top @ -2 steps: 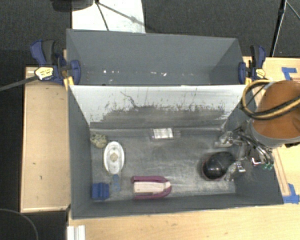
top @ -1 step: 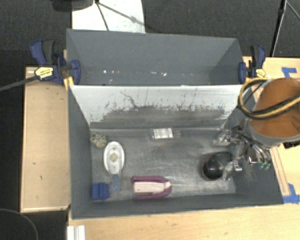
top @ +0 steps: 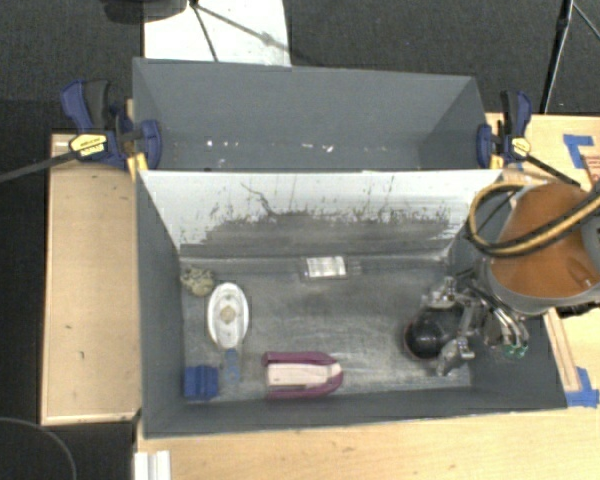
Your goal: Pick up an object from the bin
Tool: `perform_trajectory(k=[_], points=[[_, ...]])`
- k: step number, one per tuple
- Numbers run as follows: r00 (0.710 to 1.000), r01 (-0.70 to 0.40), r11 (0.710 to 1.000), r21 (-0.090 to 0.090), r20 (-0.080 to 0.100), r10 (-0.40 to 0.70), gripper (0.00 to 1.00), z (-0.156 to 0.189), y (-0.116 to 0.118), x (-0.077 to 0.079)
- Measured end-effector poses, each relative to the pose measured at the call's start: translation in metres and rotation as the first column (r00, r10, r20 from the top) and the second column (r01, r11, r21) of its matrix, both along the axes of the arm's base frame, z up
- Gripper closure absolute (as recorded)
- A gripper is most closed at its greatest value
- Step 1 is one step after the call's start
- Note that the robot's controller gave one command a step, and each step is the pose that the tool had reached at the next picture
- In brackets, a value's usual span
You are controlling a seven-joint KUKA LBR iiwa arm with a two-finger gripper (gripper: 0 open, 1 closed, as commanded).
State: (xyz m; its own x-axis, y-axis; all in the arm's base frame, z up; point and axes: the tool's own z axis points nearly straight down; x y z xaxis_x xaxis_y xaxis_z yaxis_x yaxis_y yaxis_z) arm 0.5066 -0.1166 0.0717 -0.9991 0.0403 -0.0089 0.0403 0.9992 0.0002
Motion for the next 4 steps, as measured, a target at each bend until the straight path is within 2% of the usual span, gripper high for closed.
perform_trajectory(k=[1, 2, 4], points=[[1.0, -0.006, 1.0, -0.001, -0.002, 0.006, 0.0, 0.001, 0.0, 0.001], [1.0, -0.008, 1.0, -0.001, 0.0, 0.008, 1.0, 0.002, 0.0, 0.002], [1.0, -0.013, 1.0, -0.002, -0.001, 0.013, 1.0, 0.128, 0.0, 0.006]])
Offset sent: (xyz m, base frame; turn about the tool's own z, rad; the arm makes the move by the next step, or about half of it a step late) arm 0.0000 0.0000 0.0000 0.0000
